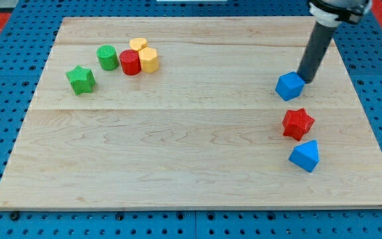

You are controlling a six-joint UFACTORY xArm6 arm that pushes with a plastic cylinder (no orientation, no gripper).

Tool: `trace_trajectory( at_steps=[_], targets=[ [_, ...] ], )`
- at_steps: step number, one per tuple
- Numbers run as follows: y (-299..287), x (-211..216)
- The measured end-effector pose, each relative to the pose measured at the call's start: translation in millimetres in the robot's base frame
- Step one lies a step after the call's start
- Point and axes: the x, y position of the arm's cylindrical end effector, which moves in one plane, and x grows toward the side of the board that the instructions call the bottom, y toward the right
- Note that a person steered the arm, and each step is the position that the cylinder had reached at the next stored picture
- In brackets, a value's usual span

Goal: Move the yellow hexagon to the top of the blue cube

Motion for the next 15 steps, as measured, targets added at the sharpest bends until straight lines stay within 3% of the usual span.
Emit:
trace_trajectory(
  at_steps=[1, 2, 3, 4, 5, 6, 7, 8, 9, 11, 12, 14, 15],
  targets=[
    [-23, -1],
    [-30, 33],
    [-20, 37],
    [-130, -16],
    [-268, -10],
    [-337, 29],
    [-365, -20],
    [-326, -49],
    [-229, -36],
    [-89, -31],
    [-84, -63],
    [-49, -12],
    [-127, -44]
  ],
)
